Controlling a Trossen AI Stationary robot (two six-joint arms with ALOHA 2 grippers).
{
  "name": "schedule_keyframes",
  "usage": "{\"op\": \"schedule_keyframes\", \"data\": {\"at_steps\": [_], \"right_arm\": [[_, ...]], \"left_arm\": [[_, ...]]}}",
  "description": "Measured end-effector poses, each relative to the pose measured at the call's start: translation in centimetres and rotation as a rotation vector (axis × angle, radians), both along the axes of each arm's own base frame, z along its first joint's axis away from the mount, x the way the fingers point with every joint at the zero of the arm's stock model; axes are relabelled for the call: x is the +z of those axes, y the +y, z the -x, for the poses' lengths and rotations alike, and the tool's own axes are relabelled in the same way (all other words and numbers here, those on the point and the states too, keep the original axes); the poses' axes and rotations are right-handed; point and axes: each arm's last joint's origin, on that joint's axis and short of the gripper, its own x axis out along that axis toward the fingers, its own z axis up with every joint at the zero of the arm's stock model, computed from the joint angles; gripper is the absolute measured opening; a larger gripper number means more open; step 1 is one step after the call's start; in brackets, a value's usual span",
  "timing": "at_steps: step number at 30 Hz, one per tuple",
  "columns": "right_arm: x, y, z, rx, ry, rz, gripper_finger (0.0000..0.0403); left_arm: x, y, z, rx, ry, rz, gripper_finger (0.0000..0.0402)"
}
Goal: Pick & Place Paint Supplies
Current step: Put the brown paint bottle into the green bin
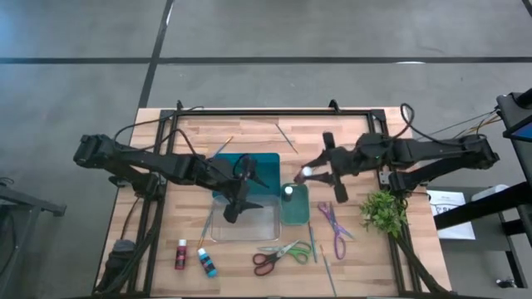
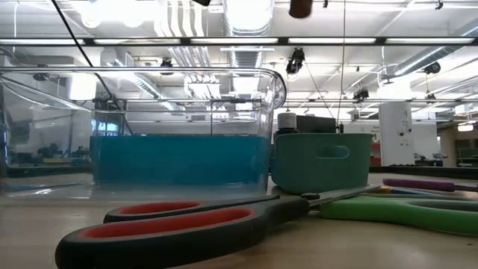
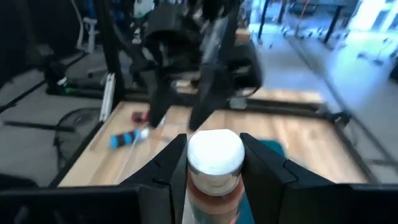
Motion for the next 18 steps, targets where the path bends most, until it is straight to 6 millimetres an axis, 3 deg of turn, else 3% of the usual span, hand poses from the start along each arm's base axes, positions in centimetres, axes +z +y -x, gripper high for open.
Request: {"op": "schedule_keyframes", "data": {"at_steps": [5, 13, 18], "right_arm": [[-4.1, 0.7, 0.1, -0.047, 0.101, -0.084, 0.0111], [-9.1, 1.9, 1.9, -0.139, 0.029, -0.171, 0.0111], [-11.7, 2.1, 1.9, -0.189, 0.054, -0.175, 0.0111]], "left_arm": [[-0.1, -0.1, 0.1, 0.005, 0.011, 0.012, 0.0288], [-0.1, -0.2, 0.1, -0.008, 0.009, -0.013, 0.0288], [-0.1, -0.2, 0.1, -0.008, 0.008, -0.013, 0.0288]]}}
